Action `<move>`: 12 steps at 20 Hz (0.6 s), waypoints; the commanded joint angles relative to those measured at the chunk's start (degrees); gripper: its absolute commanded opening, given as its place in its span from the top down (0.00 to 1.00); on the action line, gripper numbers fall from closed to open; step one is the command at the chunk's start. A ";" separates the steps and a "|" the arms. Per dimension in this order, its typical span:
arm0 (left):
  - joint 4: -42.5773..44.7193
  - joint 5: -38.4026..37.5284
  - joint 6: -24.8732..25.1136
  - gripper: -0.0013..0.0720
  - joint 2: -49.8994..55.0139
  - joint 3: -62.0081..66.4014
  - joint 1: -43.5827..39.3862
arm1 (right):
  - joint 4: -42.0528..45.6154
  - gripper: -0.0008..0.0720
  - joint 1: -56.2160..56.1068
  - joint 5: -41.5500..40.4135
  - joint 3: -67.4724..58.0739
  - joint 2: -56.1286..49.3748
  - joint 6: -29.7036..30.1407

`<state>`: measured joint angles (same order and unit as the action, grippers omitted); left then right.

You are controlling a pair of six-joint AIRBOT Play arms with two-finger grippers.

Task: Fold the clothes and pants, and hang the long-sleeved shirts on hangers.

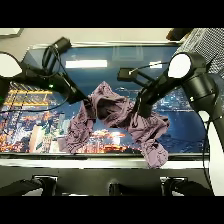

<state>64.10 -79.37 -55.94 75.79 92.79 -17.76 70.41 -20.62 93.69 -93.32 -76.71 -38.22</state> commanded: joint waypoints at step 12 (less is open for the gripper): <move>-7.13 4.09 36.74 0.06 5.66 -10.36 3.69 | -5.57 0.94 1.11 0.17 0.00 -1.55 6.27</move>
<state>57.93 -76.93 -23.75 79.70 82.76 -14.20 66.11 -19.55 93.82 -93.32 -78.22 -32.18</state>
